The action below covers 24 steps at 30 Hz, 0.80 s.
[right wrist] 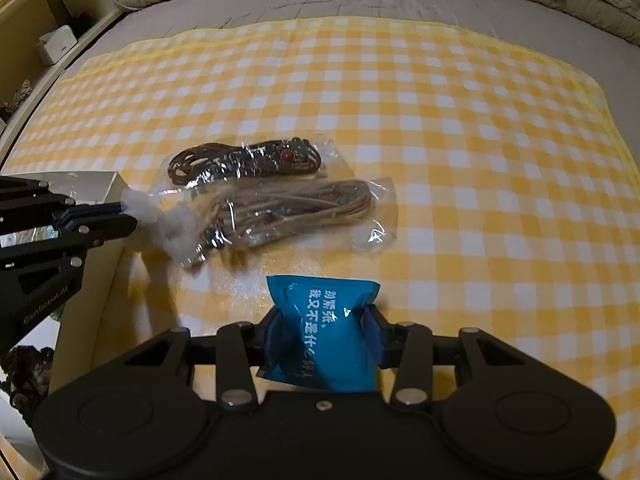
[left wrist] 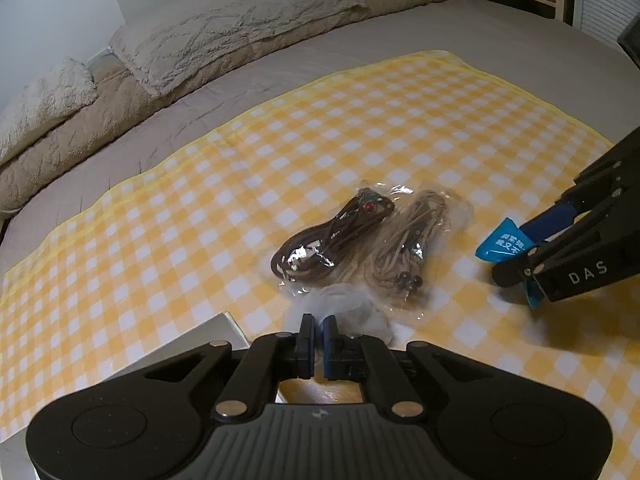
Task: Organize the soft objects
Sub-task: 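Carry the tissue bundle into the box with the left gripper while the right carries the blue packet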
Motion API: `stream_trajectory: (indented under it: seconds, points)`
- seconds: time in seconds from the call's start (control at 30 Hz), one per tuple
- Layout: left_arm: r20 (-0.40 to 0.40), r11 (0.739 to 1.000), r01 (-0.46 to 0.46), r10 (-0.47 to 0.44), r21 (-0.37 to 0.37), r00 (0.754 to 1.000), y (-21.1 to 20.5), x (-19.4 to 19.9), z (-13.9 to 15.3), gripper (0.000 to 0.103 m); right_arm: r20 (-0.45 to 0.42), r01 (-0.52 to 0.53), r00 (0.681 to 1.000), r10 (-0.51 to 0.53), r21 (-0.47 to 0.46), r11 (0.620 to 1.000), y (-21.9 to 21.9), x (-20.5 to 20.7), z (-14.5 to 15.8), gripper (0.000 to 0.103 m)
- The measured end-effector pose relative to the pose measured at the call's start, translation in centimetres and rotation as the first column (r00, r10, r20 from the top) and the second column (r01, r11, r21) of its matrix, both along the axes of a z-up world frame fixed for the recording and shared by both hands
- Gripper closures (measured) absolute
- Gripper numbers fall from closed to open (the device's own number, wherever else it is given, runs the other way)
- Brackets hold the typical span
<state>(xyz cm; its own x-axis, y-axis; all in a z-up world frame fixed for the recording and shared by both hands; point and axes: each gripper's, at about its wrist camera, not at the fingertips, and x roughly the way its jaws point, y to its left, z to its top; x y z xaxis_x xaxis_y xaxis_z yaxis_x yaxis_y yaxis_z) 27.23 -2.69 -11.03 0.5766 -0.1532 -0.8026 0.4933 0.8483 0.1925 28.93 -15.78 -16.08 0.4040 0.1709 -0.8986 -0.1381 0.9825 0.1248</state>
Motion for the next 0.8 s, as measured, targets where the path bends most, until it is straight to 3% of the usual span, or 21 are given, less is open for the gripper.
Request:
stream_trajectory:
  seconds: [0.47, 0.8]
  points:
    - [0.044, 0.999, -0.010, 0.012, -0.039, 0.999, 0.0, -3.3, 2.6, 0.100, 0.068, 0.001, 0.998, -0.002, 0.009, 1.000, -1.3, -4.4, 5.7, 0.059]
    - [0.122, 0.988, -0.079, 0.095, -0.131, 0.988, 2.5, -5.2, 5.8, 0.100, 0.121, -0.005, 0.993, 0.004, 0.006, 1.000, -1.3, -8.1, 10.4, 0.059]
